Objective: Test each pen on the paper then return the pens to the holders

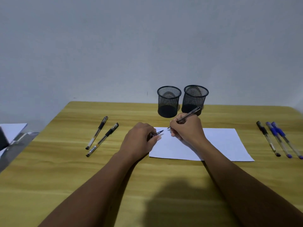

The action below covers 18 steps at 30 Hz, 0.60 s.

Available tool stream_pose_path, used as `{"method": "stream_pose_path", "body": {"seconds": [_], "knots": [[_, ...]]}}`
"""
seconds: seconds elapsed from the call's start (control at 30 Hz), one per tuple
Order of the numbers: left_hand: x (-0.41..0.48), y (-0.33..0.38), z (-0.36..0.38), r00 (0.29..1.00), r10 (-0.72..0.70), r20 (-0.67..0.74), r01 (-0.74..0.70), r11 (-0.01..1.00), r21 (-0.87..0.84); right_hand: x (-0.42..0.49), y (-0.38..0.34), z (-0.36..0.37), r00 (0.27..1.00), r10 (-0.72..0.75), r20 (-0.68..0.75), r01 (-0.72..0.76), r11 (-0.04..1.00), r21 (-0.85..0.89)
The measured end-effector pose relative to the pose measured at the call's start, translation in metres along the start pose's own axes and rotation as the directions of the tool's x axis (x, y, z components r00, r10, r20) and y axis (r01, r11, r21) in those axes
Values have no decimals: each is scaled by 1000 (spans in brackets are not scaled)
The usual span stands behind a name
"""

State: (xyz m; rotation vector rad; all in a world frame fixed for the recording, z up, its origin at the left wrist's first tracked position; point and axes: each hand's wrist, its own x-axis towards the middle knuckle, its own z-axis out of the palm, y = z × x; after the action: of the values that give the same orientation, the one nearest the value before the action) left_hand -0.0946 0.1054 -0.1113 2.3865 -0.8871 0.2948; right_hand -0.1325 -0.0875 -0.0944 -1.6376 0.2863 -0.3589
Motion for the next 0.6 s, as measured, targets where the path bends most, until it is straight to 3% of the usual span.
{"method": "stream_pose_path", "body": {"seconds": [0.13, 0.6], "knots": [[-2, -2, 1, 1000, -10, 3, 10, 1000, 4, -1, 2, 1, 999, -43, 8, 43, 997, -64], [-1, -2, 4, 999, -40, -7, 40, 999, -10, 7, 12, 0, 998, -52, 37, 54, 997, -49]]}}
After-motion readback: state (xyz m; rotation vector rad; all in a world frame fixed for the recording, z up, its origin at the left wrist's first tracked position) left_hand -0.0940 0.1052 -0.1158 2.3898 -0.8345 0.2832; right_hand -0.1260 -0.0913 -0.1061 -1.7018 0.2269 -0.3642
